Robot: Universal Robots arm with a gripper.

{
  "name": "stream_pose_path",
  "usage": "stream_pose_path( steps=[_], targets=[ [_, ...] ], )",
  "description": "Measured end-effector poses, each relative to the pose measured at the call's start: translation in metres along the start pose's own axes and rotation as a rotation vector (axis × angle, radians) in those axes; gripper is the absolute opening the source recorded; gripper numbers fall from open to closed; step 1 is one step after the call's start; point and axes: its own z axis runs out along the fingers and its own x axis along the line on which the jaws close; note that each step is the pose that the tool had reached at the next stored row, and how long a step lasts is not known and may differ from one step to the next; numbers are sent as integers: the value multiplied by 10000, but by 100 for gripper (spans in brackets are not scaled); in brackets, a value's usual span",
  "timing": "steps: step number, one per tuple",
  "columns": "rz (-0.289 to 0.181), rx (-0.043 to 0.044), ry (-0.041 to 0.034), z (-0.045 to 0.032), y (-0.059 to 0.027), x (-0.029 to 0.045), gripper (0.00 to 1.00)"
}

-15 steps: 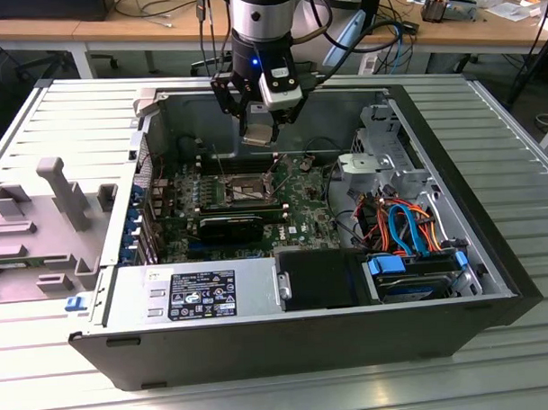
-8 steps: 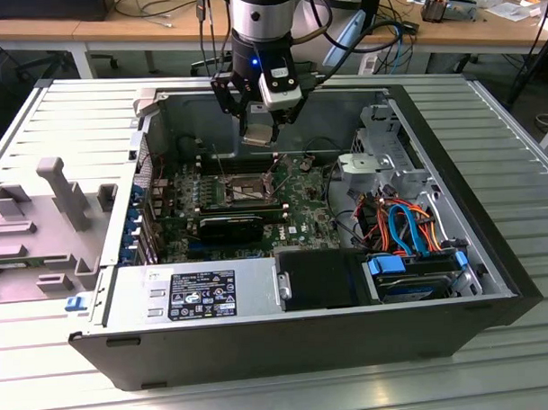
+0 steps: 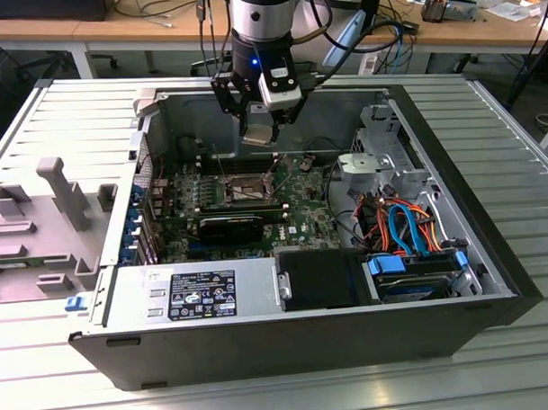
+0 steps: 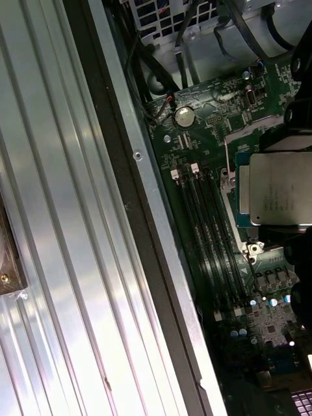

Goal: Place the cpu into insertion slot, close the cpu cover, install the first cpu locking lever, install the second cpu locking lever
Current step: 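Place the cpu into insertion slot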

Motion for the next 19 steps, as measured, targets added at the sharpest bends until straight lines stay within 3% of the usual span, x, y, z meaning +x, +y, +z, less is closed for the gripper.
stream_pose_path(
  steps=[19],
  targets=[
    [272, -5, -24, 0, 0, 0, 54]
  ],
)
